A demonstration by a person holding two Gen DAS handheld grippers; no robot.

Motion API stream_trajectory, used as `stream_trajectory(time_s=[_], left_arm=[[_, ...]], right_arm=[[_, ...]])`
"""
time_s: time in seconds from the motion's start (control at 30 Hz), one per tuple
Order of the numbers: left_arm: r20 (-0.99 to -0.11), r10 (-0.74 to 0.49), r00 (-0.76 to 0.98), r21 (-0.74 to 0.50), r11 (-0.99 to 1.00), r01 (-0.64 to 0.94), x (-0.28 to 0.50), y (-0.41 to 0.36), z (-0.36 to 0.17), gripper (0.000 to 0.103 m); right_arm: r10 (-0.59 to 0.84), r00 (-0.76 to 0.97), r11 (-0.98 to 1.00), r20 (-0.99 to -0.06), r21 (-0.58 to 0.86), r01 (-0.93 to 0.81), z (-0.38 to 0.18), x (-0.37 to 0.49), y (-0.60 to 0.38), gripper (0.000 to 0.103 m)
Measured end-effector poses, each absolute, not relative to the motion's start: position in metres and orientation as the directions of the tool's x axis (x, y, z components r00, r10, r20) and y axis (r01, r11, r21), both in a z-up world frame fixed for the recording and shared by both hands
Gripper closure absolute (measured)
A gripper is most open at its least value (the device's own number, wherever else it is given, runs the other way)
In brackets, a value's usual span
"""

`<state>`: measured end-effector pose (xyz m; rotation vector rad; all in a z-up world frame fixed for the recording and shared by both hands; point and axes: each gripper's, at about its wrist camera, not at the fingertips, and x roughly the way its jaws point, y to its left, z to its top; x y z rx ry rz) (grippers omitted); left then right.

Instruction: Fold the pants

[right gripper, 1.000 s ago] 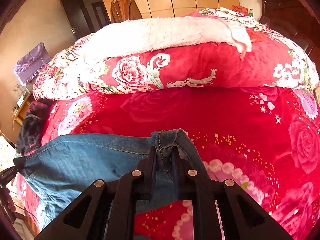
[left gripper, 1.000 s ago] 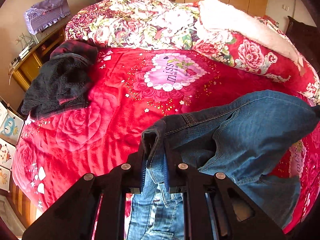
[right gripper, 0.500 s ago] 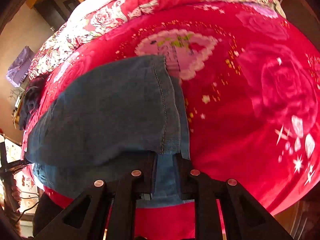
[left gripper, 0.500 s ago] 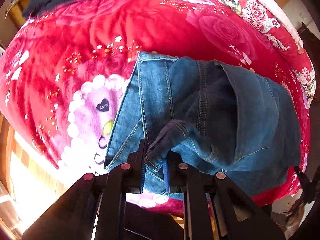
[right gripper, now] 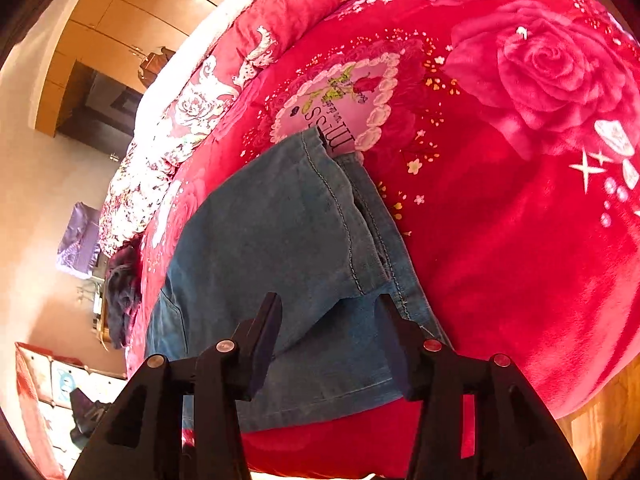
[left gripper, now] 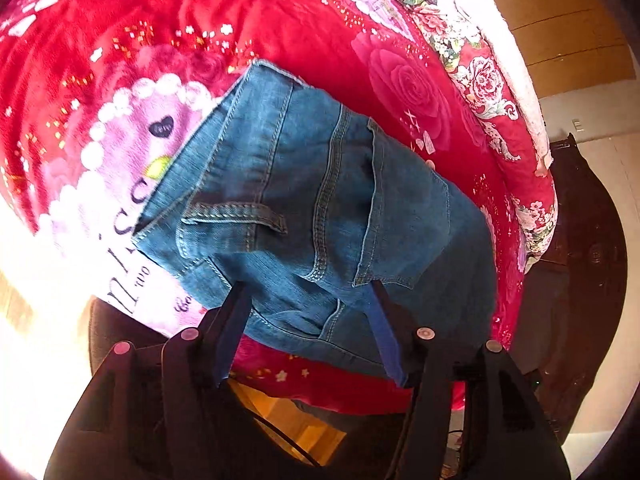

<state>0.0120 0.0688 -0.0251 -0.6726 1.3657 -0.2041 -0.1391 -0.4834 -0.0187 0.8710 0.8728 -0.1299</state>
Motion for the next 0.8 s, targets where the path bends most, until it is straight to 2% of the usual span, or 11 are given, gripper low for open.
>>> stream_trajectory(time_s=[0.17, 0.23, 0.27, 0.3, 0.5, 0.6, 0.67, 0.73, 0.8], left_arm=[[-0.842, -0.503, 0.195, -0.539, 0.773, -0.335, 0.035, 0.058, -0.053, 0.045], [-0.857, -0.477, 0.196, -0.516, 0.791, -0.329, 0.046, 0.052, -0.055, 0.050], [-0.852, -0.485, 0.198, -0.524, 0.792, -0.313, 0.050, 0.049, -0.056, 0.077], [-0.851, -0.490, 0.191, -0.526, 0.797, -0.297, 0.054, 0.045, -0.055, 0.096], [-0.809, -0.541, 0.229, -0.585, 0.781, -0.219, 0.039, 0.055, -0.016, 0.097], [-0.809, -0.542, 0.225, -0.583, 0.789, -0.194, 0.015, 0.067, -0.004, 0.097], [-0.832, -0.522, 0.186, -0.553, 0.808, -0.205, 0.004, 0.073, -0.018, 0.097], [-0.861, -0.497, 0.112, -0.508, 0.825, -0.249, -0.001, 0.076, -0.051, 0.096], [-0.863, -0.502, 0.055, -0.492, 0.812, -0.314, -0.001, 0.079, -0.080, 0.096]], right_arm=[[0.274, 0.700, 0.571, -0.660, 0.697, 0.433, -0.039, -0.122, -0.488, 0.052], [0.280, 0.699, 0.564, -0.658, 0.702, 0.434, -0.045, -0.114, -0.489, 0.062], [0.278, 0.696, 0.575, -0.662, 0.695, 0.432, -0.046, -0.111, -0.488, 0.088], [0.272, 0.697, 0.589, -0.664, 0.687, 0.424, -0.044, -0.108, -0.487, 0.100], [0.308, 0.780, 0.606, -0.545, 0.745, 0.281, 0.003, -0.135, -0.478, 0.100], [0.334, 0.781, 0.599, -0.528, 0.758, 0.257, 0.015, -0.171, -0.469, 0.100], [0.339, 0.759, 0.584, -0.556, 0.757, 0.294, 0.005, -0.194, -0.468, 0.100], [0.317, 0.699, 0.589, -0.642, 0.710, 0.385, -0.023, -0.210, -0.469, 0.100], [0.321, 0.633, 0.579, -0.705, 0.674, 0.458, -0.055, -0.214, -0.471, 0.096]])
